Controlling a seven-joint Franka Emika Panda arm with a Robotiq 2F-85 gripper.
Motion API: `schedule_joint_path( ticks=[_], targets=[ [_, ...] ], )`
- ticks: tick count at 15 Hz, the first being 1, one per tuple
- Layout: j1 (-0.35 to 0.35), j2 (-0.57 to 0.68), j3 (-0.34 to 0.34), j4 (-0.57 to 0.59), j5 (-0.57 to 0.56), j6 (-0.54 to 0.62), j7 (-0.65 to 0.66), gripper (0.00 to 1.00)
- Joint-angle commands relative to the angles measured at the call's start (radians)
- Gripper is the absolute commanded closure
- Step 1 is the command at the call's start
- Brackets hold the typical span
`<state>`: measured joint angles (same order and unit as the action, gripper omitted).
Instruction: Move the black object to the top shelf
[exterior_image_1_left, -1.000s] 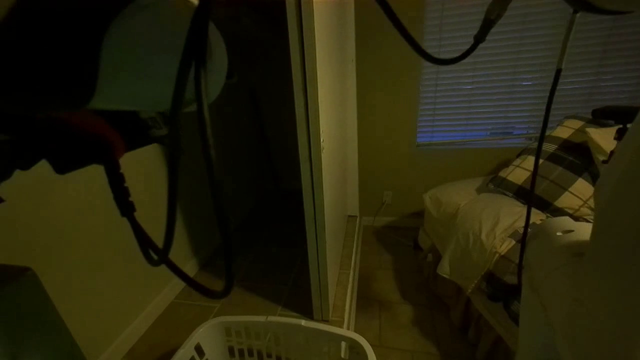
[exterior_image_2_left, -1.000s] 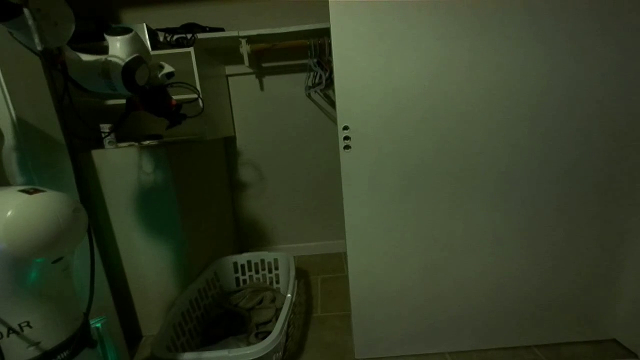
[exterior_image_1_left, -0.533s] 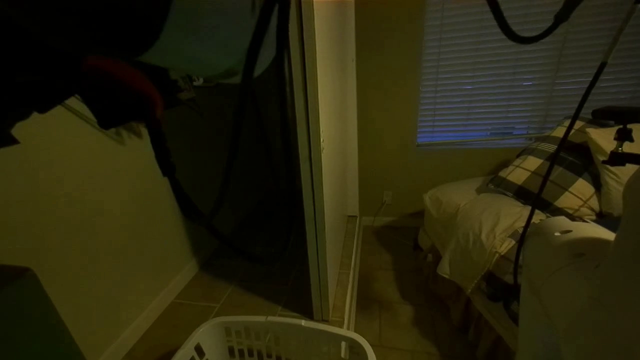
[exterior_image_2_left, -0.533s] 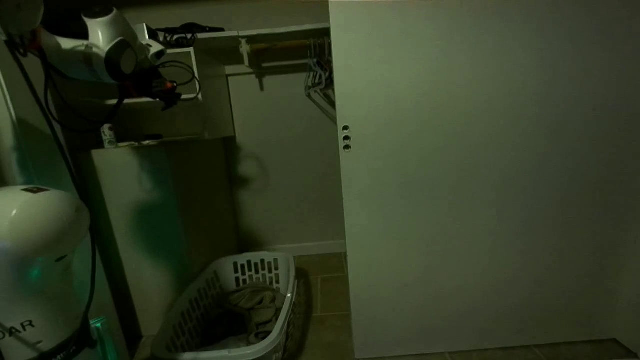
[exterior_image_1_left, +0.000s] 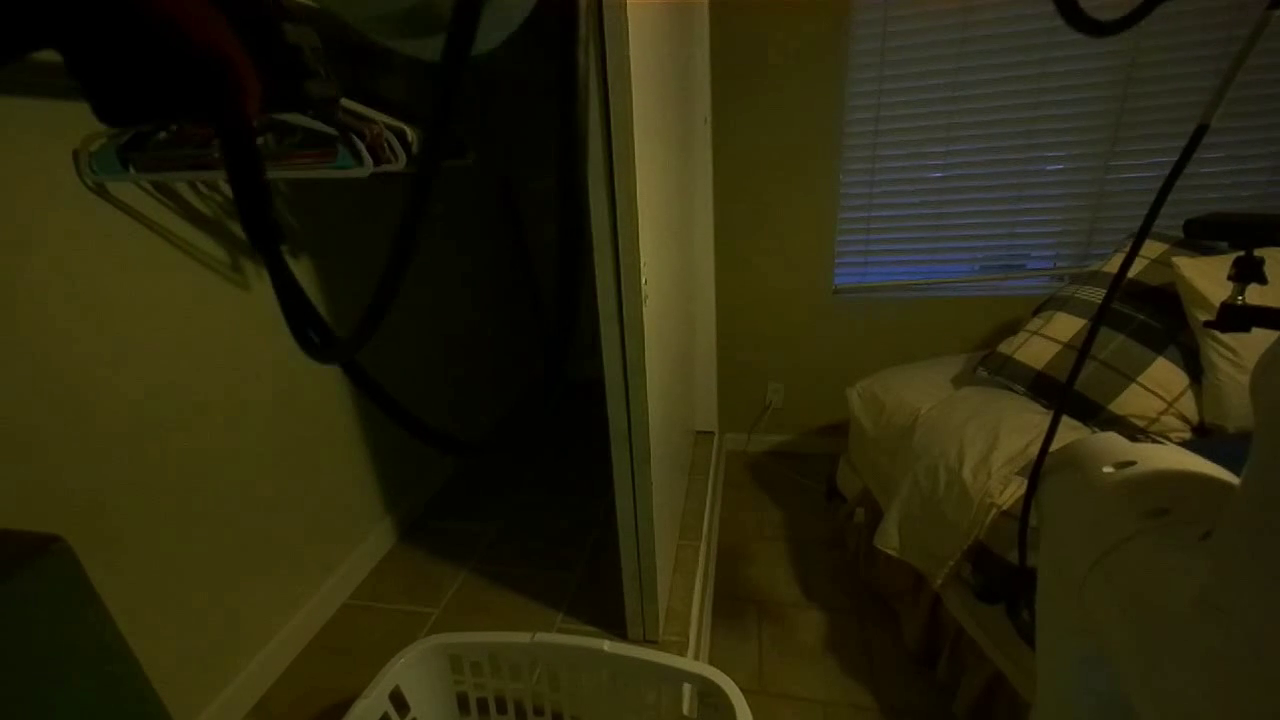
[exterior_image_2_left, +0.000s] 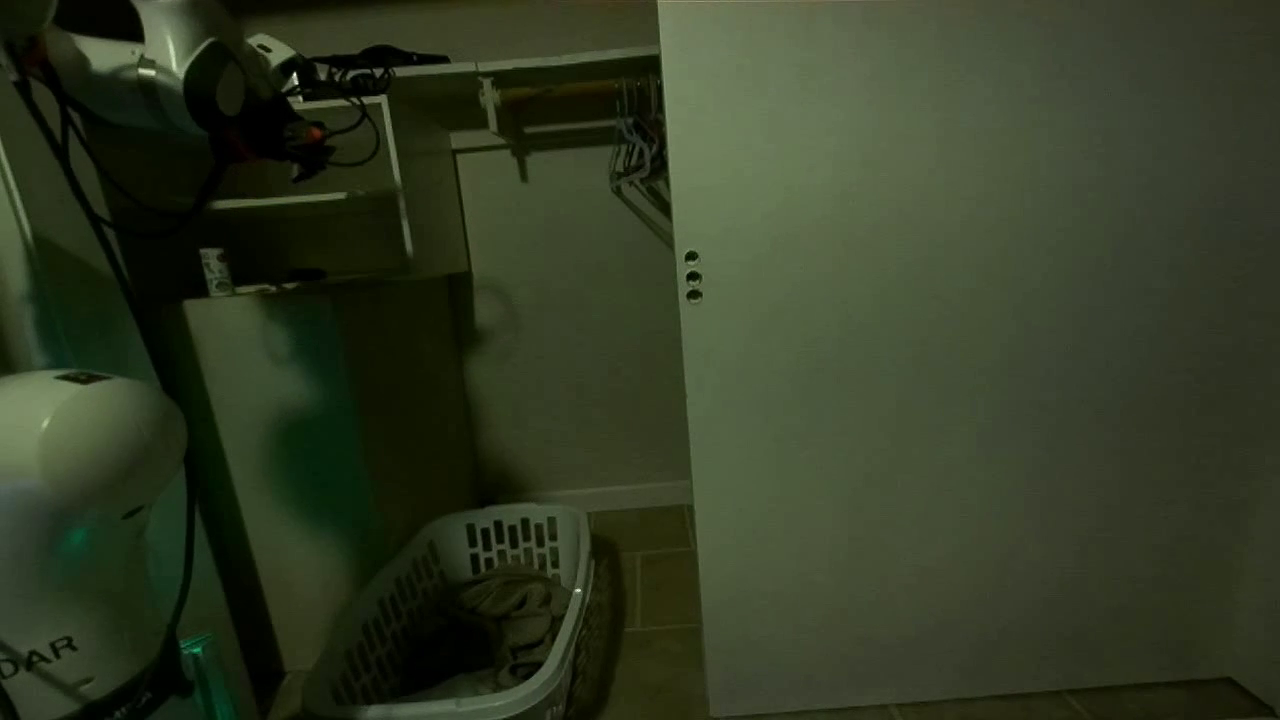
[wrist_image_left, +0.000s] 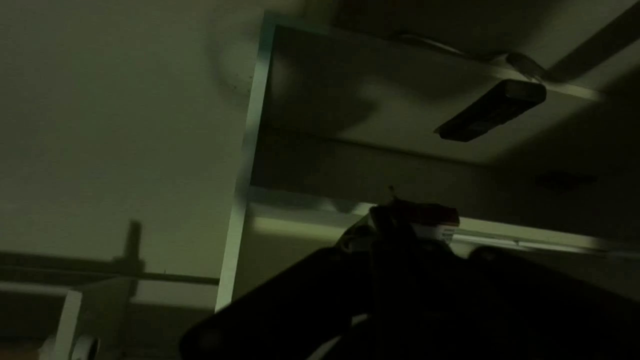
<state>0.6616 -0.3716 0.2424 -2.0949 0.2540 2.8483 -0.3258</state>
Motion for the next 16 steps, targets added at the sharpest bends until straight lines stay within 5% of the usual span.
schedule_joint_path(
  ticks=[1,11,16],
  targets=[
    [0.011,0.086,-0.013,0.126,-0.013,0.007,-0.001,1.0],
    [-0.017,0.398,0.013,0.488,-0.073,-0.05,0.072,1.0],
    [-0.085,0.536,0.099,0.663,-0.2,-0.11,0.207,1.0]
  ],
)
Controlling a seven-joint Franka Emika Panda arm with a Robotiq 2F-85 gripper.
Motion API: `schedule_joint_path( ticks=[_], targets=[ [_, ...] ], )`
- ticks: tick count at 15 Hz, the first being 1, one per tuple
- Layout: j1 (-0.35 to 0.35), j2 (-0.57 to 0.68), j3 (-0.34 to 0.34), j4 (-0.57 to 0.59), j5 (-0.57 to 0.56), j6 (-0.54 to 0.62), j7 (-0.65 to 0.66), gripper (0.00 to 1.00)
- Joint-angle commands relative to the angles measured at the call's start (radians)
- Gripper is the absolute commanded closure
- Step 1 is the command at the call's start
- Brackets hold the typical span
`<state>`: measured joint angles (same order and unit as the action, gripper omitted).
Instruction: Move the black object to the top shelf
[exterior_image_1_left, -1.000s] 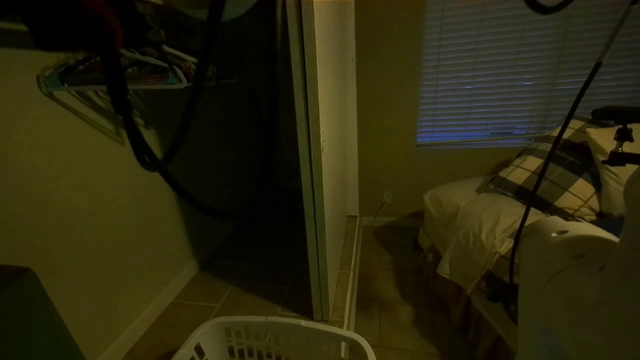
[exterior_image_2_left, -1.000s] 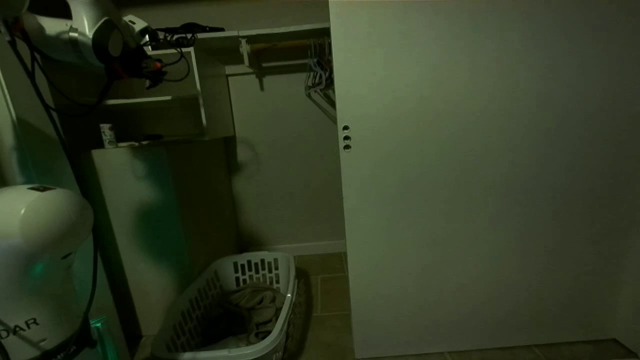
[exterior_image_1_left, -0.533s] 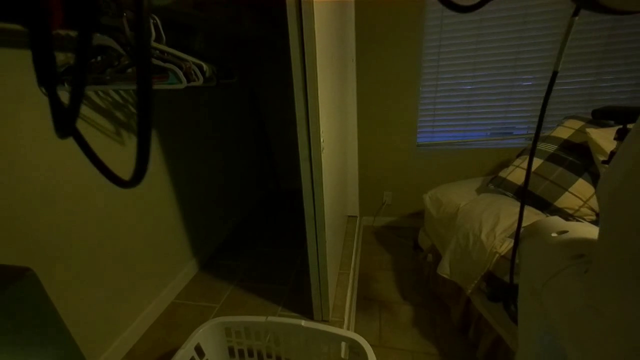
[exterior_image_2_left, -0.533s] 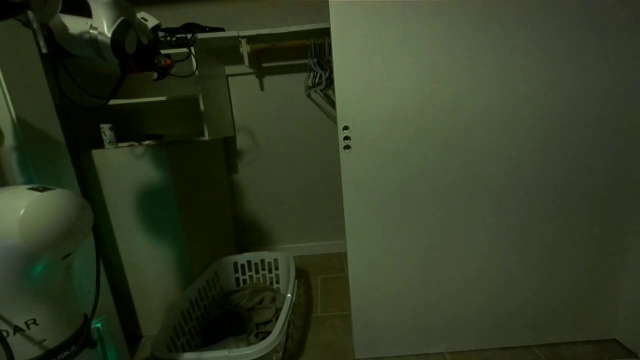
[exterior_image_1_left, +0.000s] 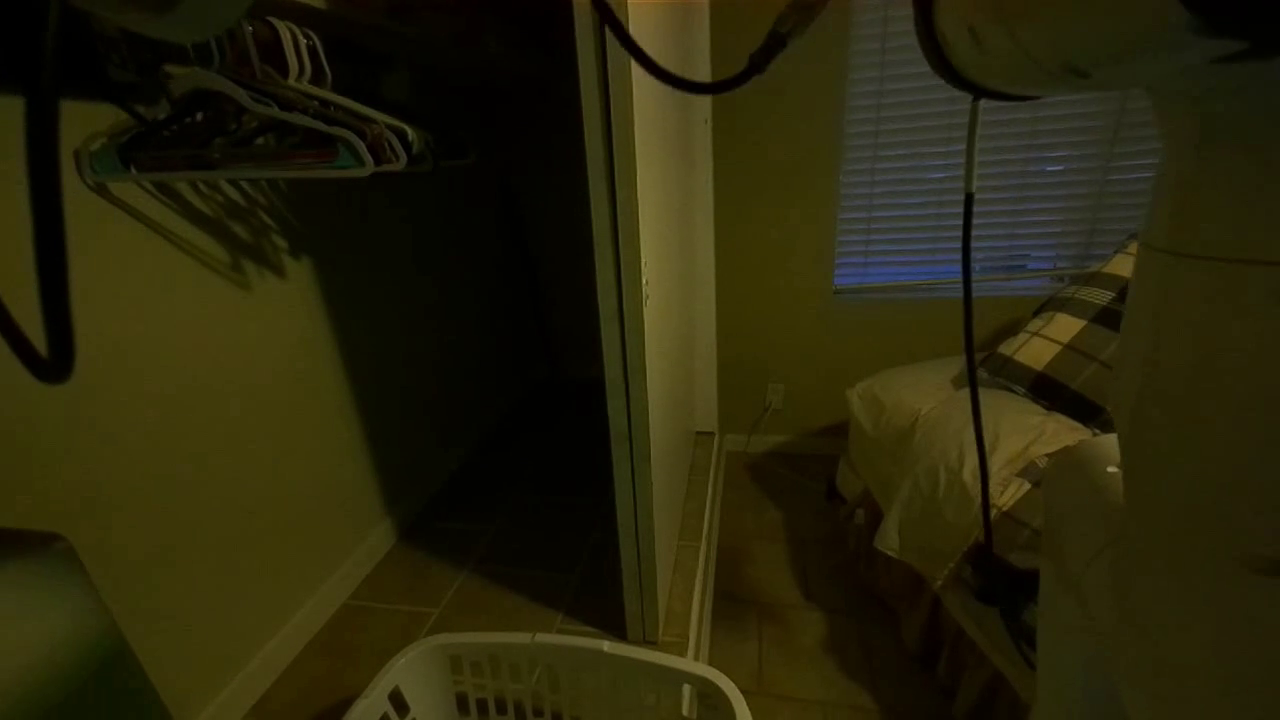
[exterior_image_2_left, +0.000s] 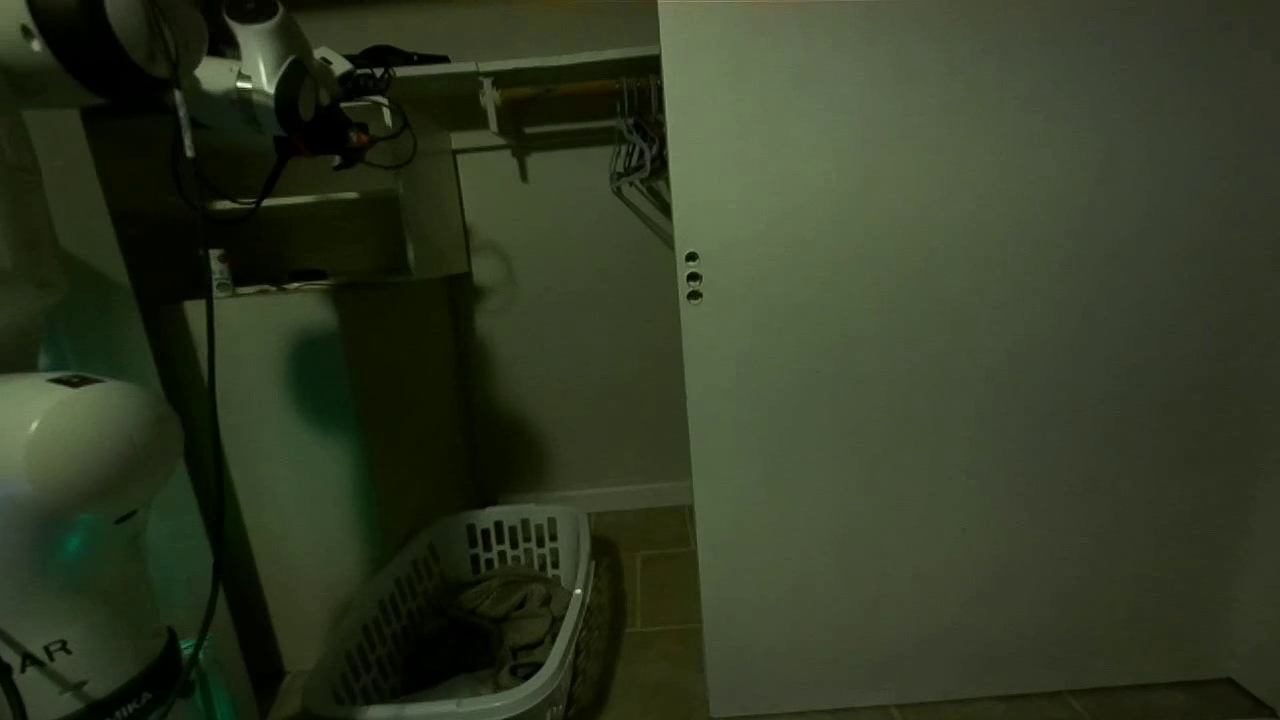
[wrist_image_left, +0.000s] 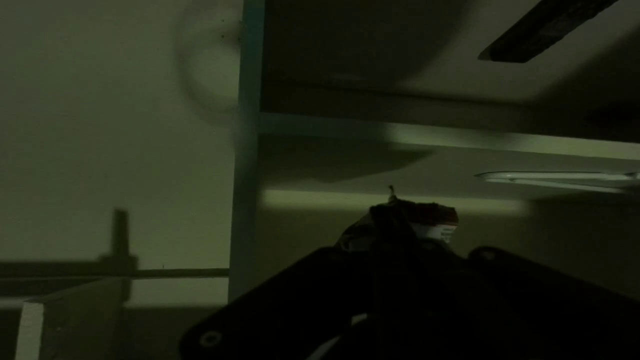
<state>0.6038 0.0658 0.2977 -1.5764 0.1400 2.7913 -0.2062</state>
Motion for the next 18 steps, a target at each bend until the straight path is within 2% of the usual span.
schedule_joint_path(
  ticks=[1,8,14,18],
  targets=[
    [-0.026,0.121,0.05,0.175,-0.114,-0.067,0.114,1.0],
    [0.027,0.243,0.039,0.311,-0.243,-0.119,0.258,1.0],
    [0.077,0.31,0.008,0.406,-0.287,-0.151,0.316,1.0],
    [0.096,0.321,-0.021,0.426,-0.304,-0.177,0.348,1.0]
  ],
)
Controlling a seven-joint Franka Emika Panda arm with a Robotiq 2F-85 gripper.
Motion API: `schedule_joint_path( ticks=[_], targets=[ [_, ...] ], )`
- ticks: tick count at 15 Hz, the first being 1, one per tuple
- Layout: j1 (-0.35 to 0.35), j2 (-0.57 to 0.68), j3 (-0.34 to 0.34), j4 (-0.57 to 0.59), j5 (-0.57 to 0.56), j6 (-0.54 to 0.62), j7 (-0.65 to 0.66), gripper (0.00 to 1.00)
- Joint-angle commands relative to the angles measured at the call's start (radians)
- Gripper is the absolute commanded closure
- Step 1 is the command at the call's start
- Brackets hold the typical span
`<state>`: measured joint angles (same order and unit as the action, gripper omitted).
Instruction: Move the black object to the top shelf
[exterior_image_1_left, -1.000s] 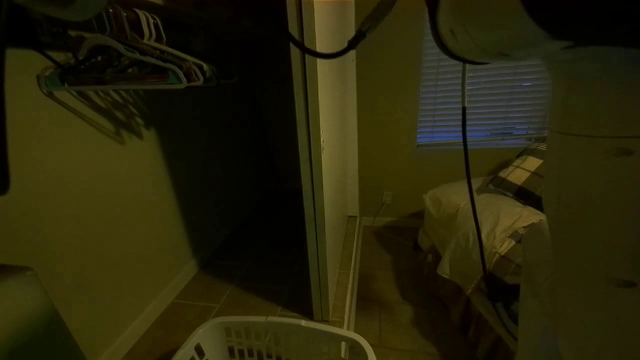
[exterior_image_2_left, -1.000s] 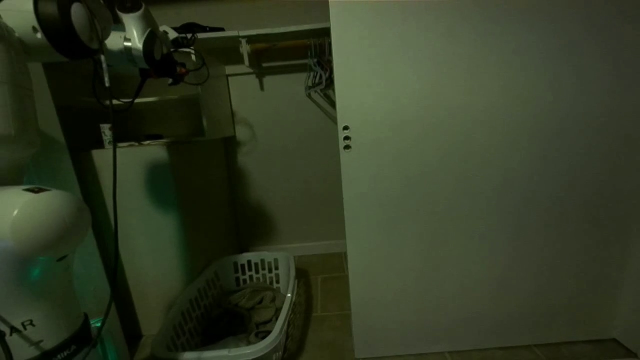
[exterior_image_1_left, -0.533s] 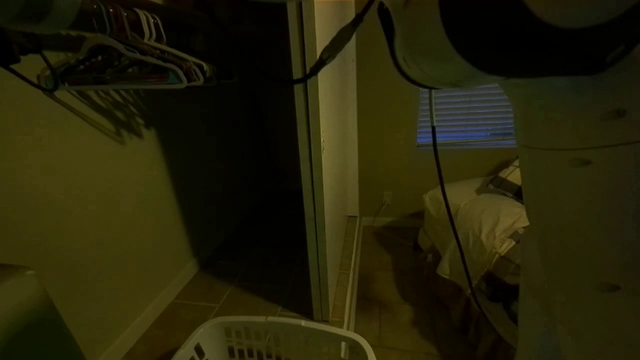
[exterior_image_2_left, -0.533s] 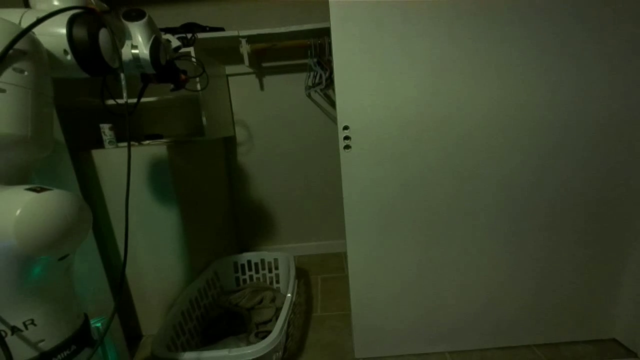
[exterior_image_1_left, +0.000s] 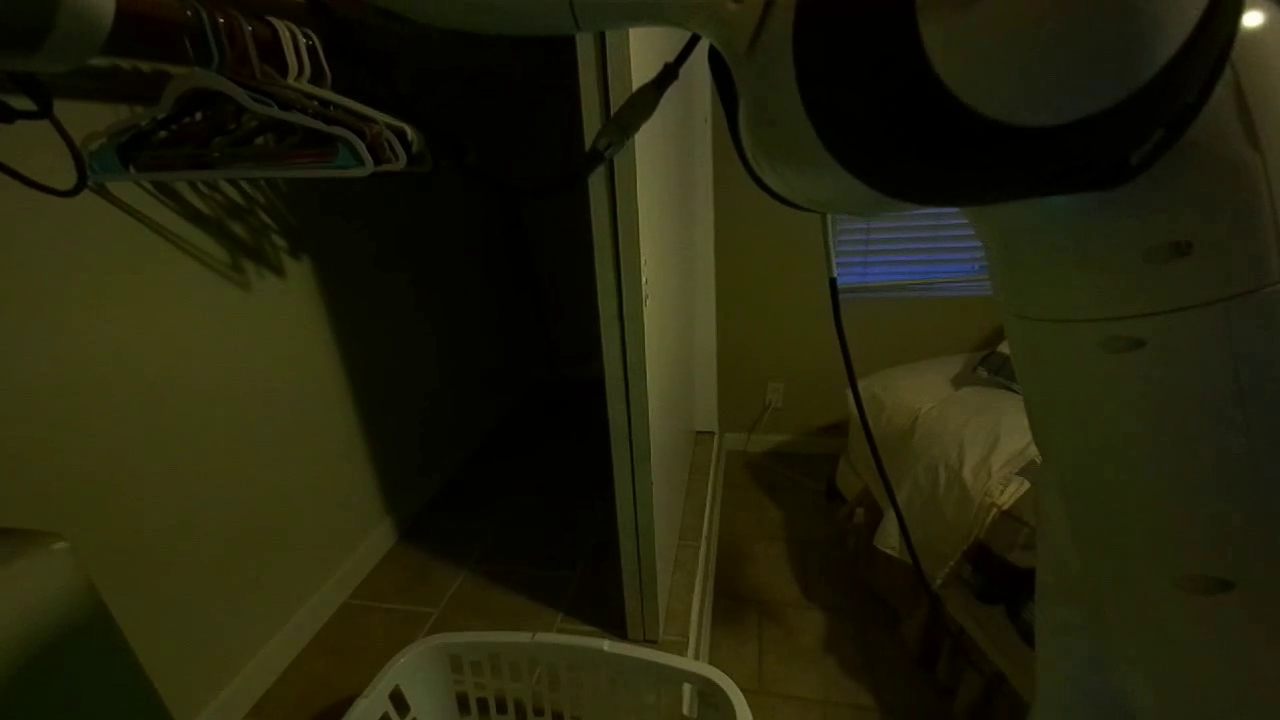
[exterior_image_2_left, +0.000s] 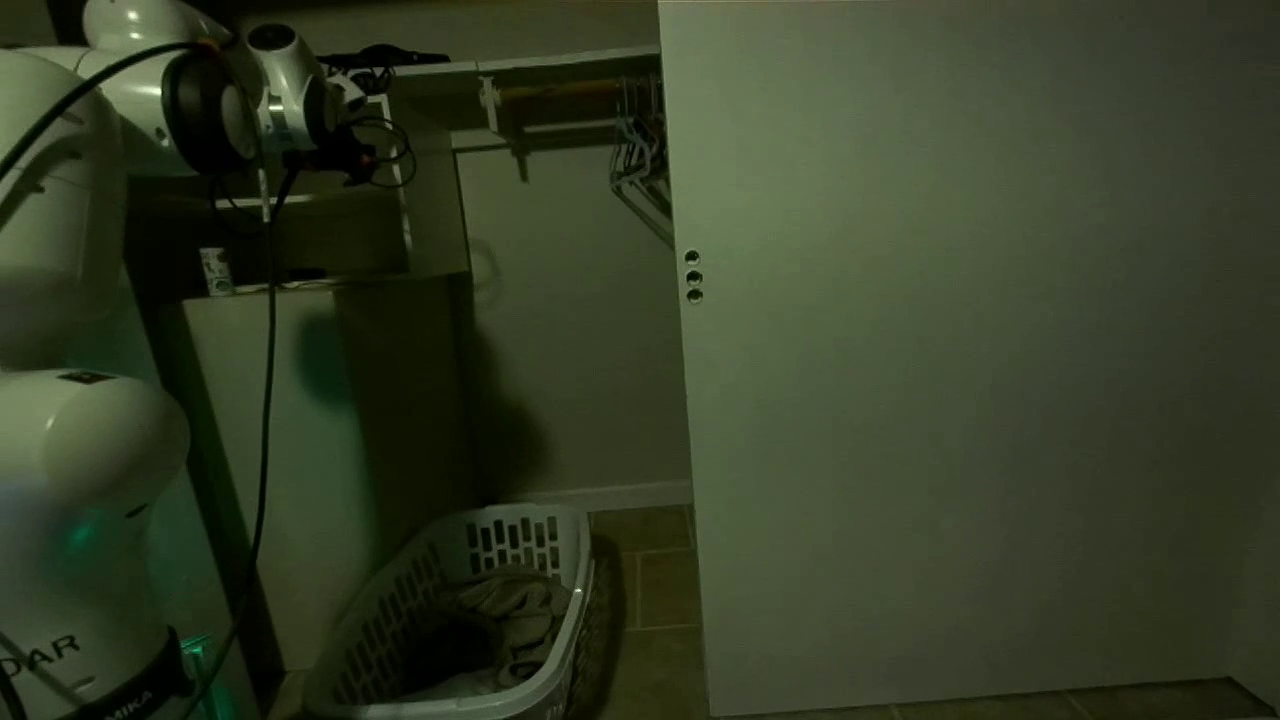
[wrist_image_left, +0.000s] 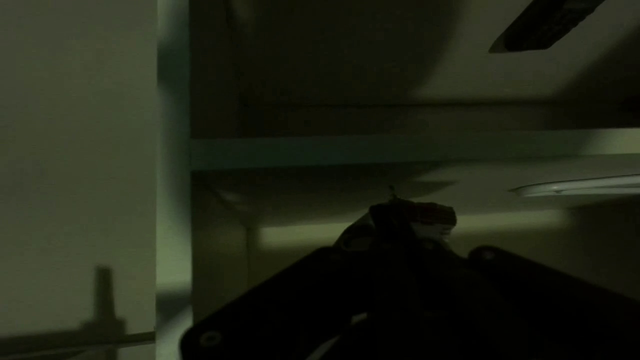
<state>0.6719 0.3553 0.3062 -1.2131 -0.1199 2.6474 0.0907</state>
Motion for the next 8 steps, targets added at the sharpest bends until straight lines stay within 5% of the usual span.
schedule_joint_path(
  ticks=[1,7,8],
  targets=[
    [0.032,0.032,-0.036,0.065,-0.048,-0.039,0.057,1.0],
    [0.041,0.032,-0.064,0.068,-0.06,-0.059,0.081,1.0],
    [0.045,0.031,-0.071,0.067,-0.067,-0.055,0.087,0.74]
  ],
)
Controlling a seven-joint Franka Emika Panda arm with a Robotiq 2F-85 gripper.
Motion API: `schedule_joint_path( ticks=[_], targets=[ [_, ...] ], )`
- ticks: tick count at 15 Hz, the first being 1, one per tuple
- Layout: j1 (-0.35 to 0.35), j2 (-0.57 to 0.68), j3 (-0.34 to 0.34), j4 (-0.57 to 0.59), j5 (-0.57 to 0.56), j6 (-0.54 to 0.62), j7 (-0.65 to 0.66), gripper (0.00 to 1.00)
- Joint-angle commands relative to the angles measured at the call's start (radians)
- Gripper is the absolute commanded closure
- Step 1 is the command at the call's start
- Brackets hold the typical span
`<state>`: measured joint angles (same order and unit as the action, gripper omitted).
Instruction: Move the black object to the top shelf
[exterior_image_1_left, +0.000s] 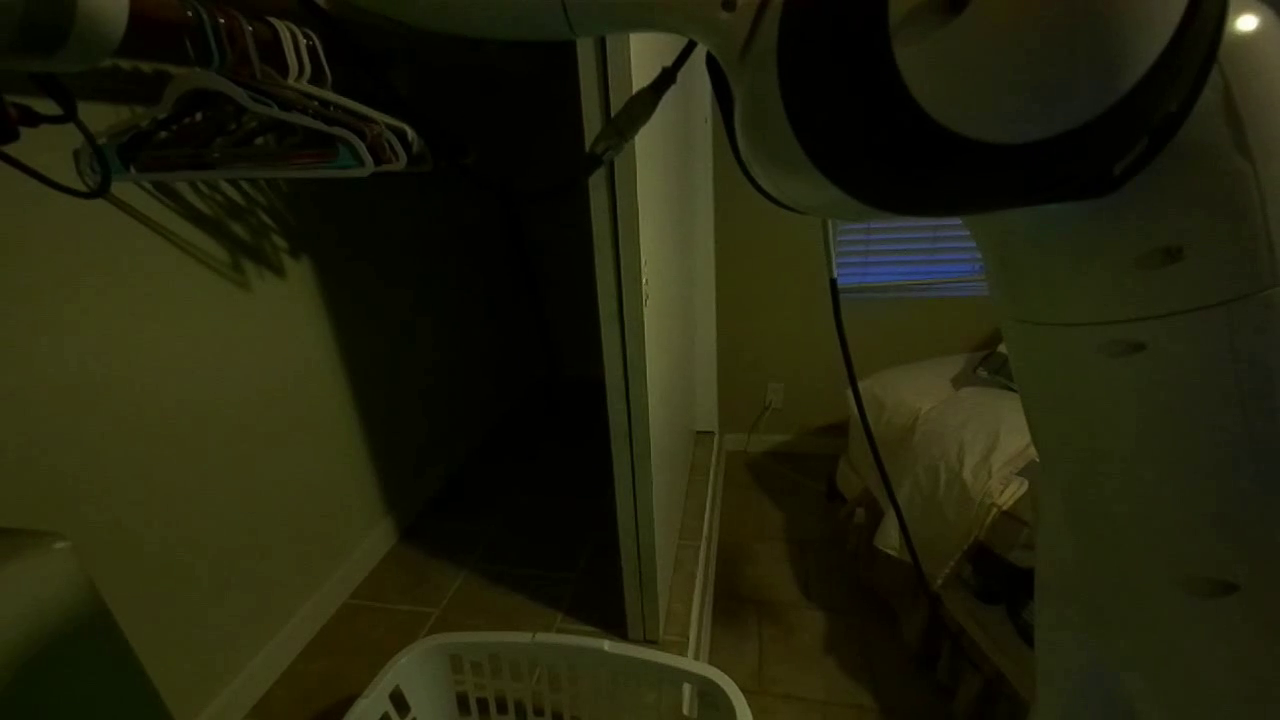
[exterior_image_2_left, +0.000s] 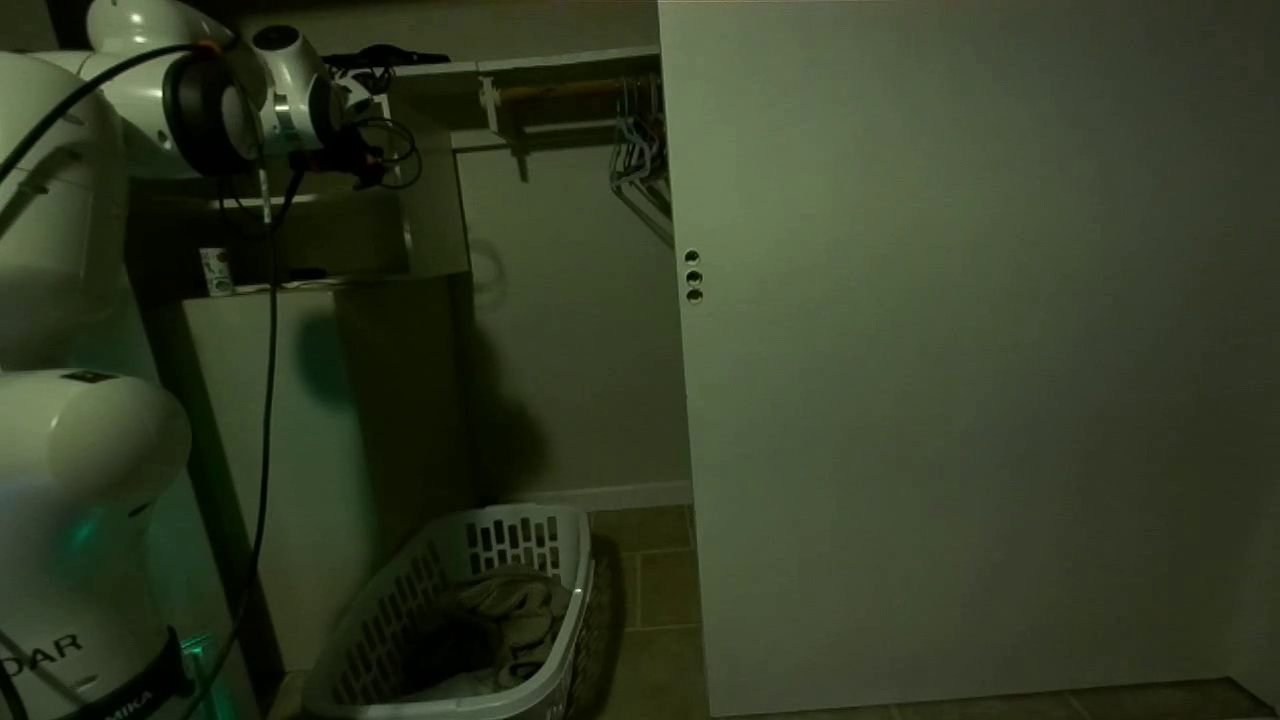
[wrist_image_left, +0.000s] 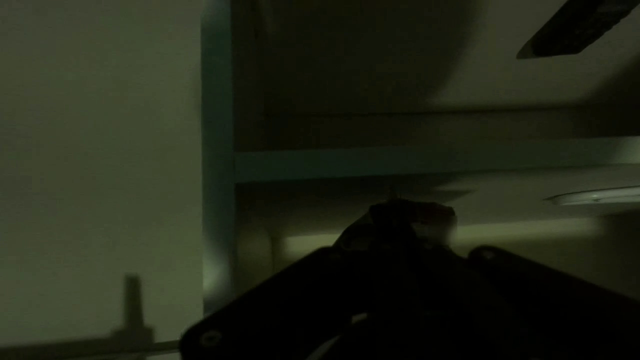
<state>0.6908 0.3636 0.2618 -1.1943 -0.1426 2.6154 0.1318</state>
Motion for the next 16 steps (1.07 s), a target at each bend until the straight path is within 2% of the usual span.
schedule_joint_path(
  ticks=[1,6,11,13,16],
  targets=[
    [0.028,0.017,-0.029,0.041,-0.042,-0.029,0.051,0.72],
    [0.035,-0.013,-0.042,0.009,-0.052,-0.019,0.065,0.4],
    [0.042,-0.066,-0.054,-0.038,-0.079,-0.026,0.085,0.04],
    [0.04,-0.1,-0.054,-0.075,-0.089,-0.032,0.079,0.0],
    [0.034,-0.155,-0.045,-0.131,-0.077,-0.056,0.073,0.0]
  ],
)
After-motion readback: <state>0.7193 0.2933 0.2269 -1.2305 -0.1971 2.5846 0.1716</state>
